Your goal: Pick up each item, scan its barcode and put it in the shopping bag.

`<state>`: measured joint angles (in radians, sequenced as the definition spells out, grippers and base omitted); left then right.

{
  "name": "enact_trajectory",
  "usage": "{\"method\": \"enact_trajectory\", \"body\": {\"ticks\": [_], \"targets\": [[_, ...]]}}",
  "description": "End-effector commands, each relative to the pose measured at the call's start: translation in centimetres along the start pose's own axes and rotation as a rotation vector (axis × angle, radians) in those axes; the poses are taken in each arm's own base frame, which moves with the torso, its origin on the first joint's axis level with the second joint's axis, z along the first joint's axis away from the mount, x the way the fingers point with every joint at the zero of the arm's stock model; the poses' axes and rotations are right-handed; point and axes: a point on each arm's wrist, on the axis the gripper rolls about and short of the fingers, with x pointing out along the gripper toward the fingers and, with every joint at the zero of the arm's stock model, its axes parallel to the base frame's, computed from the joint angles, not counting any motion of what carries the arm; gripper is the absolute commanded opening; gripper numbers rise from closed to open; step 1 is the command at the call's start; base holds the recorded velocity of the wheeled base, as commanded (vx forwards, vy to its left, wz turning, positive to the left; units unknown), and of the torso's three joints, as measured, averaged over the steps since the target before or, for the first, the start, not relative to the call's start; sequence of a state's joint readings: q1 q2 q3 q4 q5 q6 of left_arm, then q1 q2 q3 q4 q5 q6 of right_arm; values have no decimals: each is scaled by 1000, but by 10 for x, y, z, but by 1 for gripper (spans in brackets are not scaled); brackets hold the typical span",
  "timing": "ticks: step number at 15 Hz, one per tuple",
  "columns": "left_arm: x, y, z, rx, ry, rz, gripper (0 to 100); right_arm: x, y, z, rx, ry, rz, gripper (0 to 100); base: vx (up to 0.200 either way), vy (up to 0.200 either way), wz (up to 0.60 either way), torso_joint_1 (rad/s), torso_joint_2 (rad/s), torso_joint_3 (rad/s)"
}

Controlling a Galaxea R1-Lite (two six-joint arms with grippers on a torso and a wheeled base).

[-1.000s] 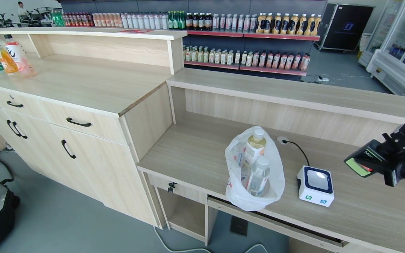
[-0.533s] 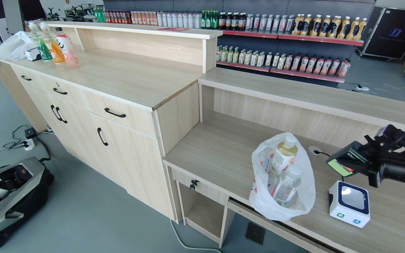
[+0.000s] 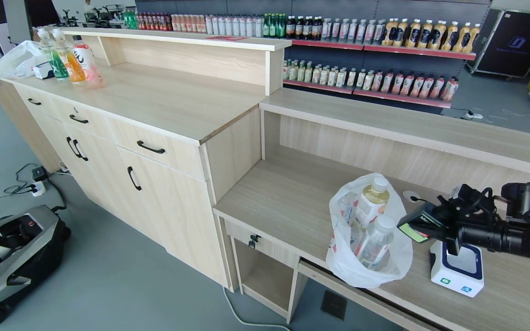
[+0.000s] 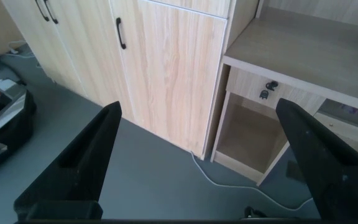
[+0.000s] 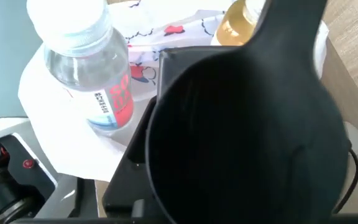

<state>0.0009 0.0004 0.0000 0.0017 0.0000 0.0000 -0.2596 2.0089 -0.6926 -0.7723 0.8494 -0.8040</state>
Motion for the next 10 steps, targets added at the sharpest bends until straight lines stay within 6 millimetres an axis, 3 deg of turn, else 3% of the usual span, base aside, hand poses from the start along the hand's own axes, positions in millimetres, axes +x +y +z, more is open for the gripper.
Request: {"method": "enact_trajectory", "body": {"ticks": [1,10], "targets": [[0,0,0,0,-1,1,100,13,2,-19,42,25,31,0,0,0,0,0,0,0],[0,0,0,0,-1,1,100,46,-4,-35,47,-30,121,0,0,0,0,0,0,0]]}}
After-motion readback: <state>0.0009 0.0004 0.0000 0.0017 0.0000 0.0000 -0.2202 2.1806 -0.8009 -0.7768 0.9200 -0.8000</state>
